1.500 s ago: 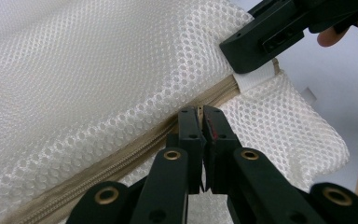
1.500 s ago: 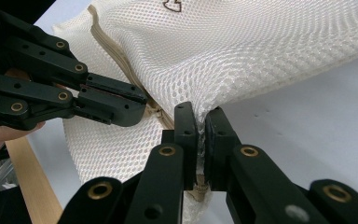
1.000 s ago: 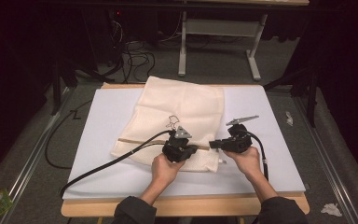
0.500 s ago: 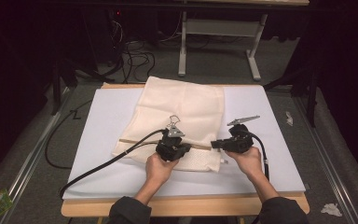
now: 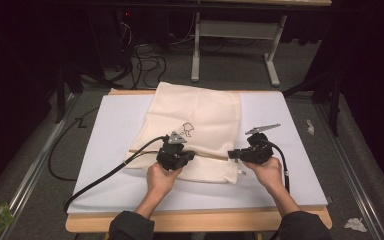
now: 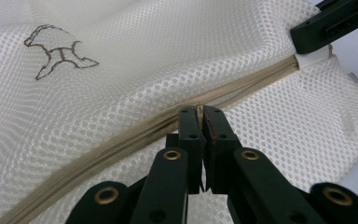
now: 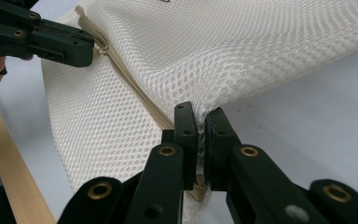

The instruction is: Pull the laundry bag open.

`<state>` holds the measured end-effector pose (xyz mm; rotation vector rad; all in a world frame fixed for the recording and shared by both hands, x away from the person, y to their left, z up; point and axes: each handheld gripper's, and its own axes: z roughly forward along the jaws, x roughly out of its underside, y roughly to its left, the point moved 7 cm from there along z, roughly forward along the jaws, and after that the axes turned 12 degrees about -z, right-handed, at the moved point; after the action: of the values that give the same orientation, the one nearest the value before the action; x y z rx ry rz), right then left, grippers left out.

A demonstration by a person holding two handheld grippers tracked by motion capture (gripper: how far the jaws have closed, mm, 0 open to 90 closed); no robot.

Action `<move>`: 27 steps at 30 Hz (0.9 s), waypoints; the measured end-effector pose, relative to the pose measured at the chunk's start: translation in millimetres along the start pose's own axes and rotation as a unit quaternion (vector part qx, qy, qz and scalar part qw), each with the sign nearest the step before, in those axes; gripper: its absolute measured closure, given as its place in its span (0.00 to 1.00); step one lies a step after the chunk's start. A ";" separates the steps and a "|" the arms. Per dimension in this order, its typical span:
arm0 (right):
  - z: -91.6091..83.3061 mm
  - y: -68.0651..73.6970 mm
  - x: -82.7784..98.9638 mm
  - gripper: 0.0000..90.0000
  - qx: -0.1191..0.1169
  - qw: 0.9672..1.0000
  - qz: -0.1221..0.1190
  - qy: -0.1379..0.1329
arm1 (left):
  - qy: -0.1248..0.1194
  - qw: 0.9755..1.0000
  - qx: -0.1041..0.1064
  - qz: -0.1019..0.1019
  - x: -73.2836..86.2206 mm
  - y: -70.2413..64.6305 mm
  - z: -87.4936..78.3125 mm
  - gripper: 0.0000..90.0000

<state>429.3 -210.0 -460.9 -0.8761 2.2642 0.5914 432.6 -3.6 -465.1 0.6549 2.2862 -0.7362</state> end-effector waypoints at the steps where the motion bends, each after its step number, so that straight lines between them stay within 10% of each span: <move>1: -0.9 0.4 -0.4 0.96 0.005 1.000 -0.005 -0.002 | -0.002 1.000 0.000 -0.004 -0.2 0.9 -0.7 0.97; 27: -0.6 -0.5 -0.8 0.96 0.009 1.000 -0.006 -0.008 | -0.006 1.000 0.002 -0.013 1.0 7.7 -7.5 0.97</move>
<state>429.9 -210.3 -460.0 -0.8717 2.2452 0.5689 433.6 7.0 -463.5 0.6231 2.2867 -0.7542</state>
